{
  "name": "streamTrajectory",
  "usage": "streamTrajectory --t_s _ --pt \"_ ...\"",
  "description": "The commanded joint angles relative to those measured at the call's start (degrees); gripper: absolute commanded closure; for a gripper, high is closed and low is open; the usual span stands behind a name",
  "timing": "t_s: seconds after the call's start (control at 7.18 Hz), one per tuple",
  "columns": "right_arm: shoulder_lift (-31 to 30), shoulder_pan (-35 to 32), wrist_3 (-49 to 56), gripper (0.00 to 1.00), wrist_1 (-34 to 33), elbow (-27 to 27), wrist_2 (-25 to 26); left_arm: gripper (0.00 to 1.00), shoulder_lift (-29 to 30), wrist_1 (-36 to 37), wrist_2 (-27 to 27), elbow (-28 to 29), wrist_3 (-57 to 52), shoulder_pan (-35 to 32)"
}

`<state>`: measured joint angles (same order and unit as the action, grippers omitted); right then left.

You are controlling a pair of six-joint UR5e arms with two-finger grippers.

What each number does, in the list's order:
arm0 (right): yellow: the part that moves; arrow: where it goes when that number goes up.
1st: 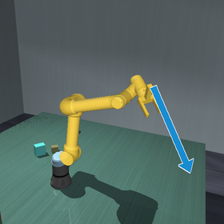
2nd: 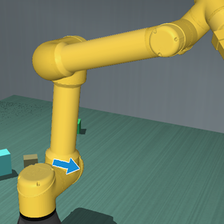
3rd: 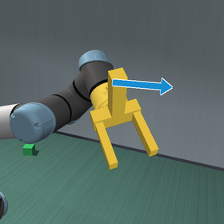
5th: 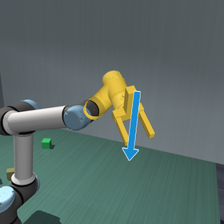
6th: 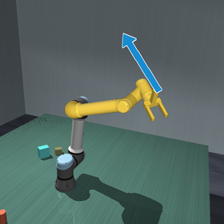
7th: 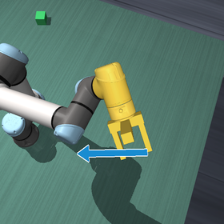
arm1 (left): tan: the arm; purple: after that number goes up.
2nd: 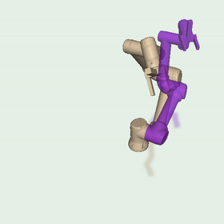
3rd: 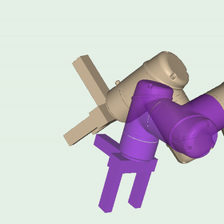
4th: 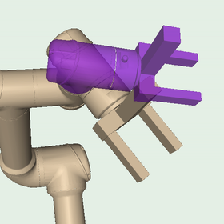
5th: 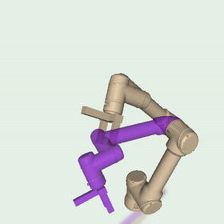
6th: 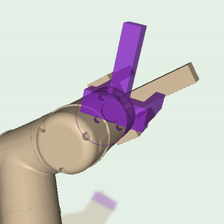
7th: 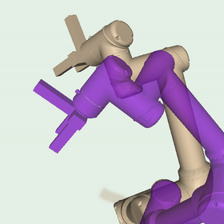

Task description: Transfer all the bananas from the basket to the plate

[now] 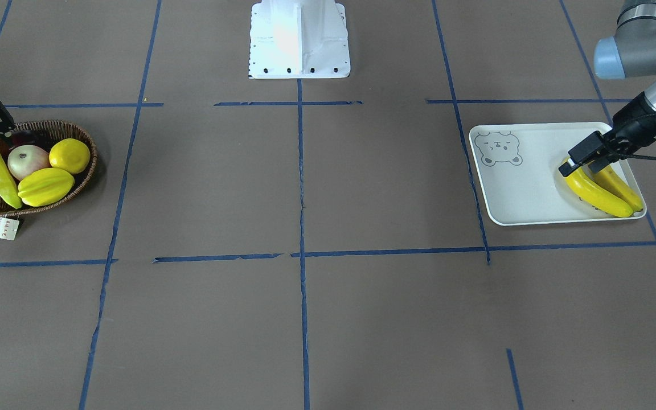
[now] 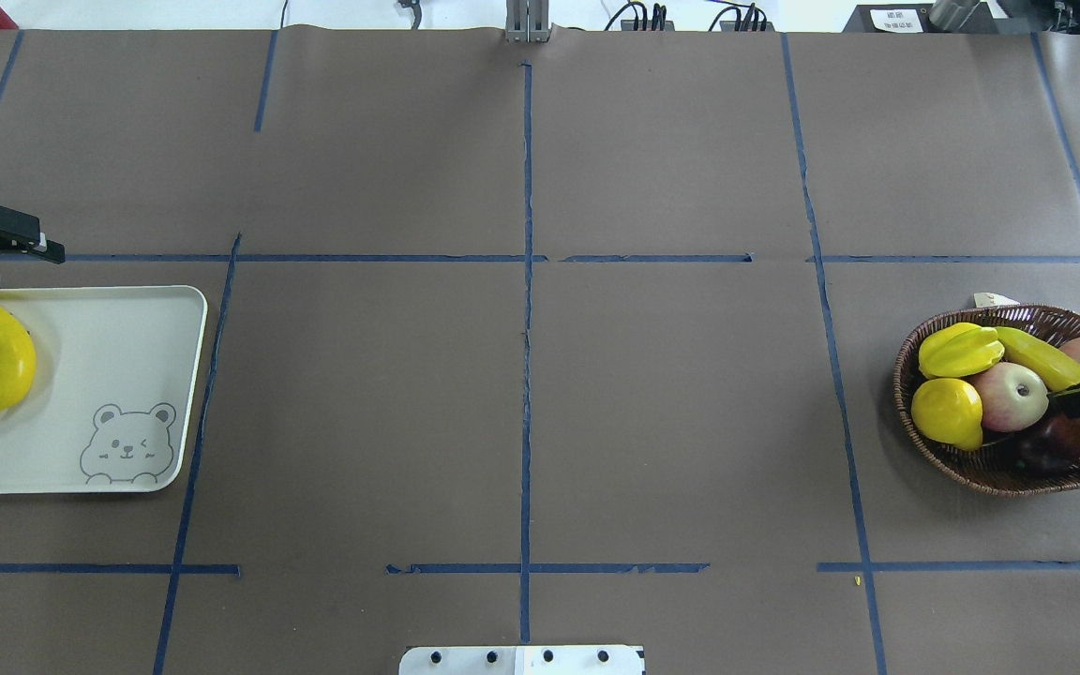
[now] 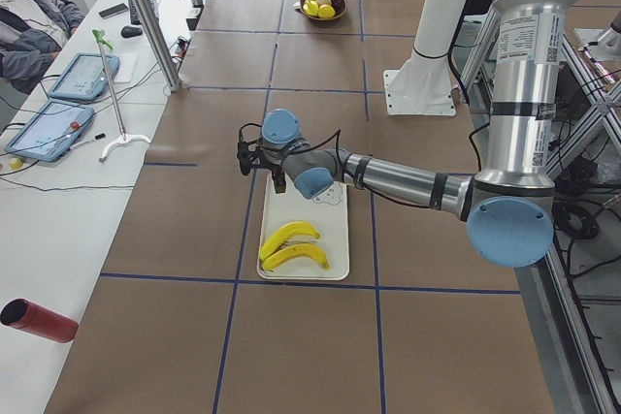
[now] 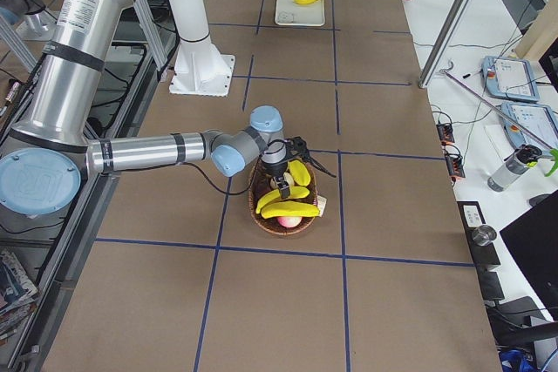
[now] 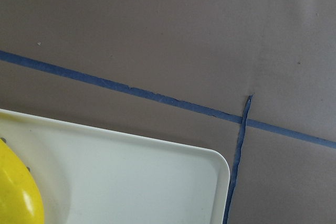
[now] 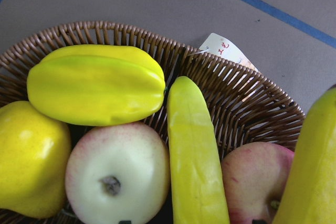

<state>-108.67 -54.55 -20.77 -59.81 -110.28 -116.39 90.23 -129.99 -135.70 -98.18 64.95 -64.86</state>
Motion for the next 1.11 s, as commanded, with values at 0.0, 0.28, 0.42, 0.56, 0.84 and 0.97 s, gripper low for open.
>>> streamTrajectory --t_s 0.0,0.28,0.42,0.56,0.84,0.97 --pt "0.39 0.15 0.82 0.27 -0.04 1.03 0.11 0.0 -0.06 0.0 0.0 0.01 0.0 0.0" --pt "0.04 0.06 0.82 0.38 -0.13 0.95 -0.15 0.0 -0.06 0.0 0.0 0.09 0.0 0.0" --pt "-0.05 0.15 0.82 0.46 -0.21 1.03 -0.15 0.0 -0.06 0.0 0.0 0.01 0.0 0.0" --pt "-0.05 0.67 0.82 0.52 -0.22 1.38 -0.06 0.0 -0.06 0.0 0.0 0.09 0.0 0.0" --pt "0.13 1.12 0.82 0.53 -0.3 1.56 -0.32 0.0 -0.06 0.0 0.0 0.09 0.0 0.0" --pt "0.13 1.29 0.82 0.53 -0.3 1.65 -0.33 0.0 -0.06 0.0 0.0 0.09 0.0 0.0"
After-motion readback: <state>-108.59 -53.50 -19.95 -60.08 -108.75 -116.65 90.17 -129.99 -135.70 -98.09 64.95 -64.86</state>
